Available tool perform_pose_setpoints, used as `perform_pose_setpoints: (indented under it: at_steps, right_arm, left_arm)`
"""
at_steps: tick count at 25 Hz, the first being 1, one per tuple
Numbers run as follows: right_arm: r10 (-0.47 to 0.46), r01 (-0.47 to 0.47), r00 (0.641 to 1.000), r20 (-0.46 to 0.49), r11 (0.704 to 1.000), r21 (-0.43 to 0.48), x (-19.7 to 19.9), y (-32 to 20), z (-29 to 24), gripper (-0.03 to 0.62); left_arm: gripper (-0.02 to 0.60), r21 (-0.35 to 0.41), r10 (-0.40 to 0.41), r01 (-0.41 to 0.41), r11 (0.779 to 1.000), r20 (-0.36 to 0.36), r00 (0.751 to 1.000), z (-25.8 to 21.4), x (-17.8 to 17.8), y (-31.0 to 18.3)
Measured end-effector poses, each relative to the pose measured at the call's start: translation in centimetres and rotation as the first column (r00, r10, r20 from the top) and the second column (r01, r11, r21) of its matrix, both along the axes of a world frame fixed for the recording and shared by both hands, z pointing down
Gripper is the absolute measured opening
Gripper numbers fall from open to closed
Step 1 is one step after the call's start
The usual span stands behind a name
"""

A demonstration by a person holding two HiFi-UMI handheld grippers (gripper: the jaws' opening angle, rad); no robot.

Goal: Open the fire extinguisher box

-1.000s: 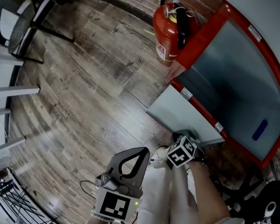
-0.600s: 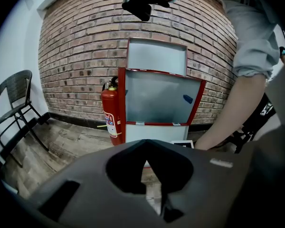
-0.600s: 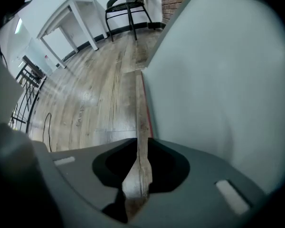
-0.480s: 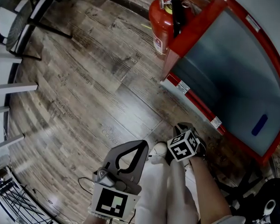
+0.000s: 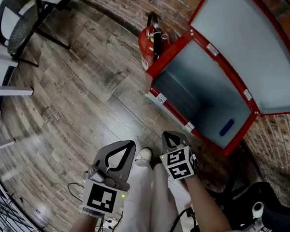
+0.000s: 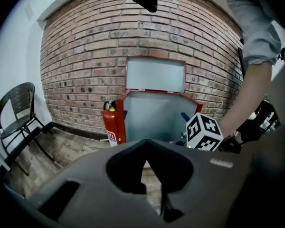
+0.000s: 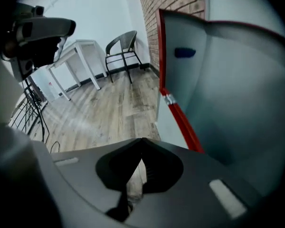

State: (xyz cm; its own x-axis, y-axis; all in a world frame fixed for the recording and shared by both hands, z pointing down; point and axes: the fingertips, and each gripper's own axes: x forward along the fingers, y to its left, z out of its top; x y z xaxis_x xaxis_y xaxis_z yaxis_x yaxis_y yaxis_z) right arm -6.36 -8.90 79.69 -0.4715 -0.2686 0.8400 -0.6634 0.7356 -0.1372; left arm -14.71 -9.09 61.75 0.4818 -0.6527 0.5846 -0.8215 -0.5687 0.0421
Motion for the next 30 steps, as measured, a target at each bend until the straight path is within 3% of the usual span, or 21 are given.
perform_pose_setpoints:
  at_steps: [7,15,21,30]
  right_arm:
    - [0.077,-0.083,0.988,0.133,0.996,0.041,0.8,-1.5,-13.2,0.005]
    - [0.088,-0.111,0.980,0.178,0.987,0.120,3.2,-0.8,-25.6,0.005]
    - [0.154,-0.200,0.957,0.245,0.965,0.173,5.2,-0.1,-34.0,0.005]
    - [0.114,-0.208,0.950,0.291,0.925,0.318,6.0,-0.9,-45.0,0.005]
  left_arm:
    - [-0.003,0.038,0.071,-0.072,0.997,0.026,0.997,-8.7,1.5,0.8]
    - [-0.003,0.046,0.120,-0.122,0.991,0.046,0.992,-17.3,2.3,3.3]
    - [-0.003,0.088,0.119,-0.123,0.989,0.045,0.992,-23.8,3.3,3.8]
    - [-0.003,0.181,0.117,-0.126,0.975,0.059,0.991,-33.0,3.9,2.5]
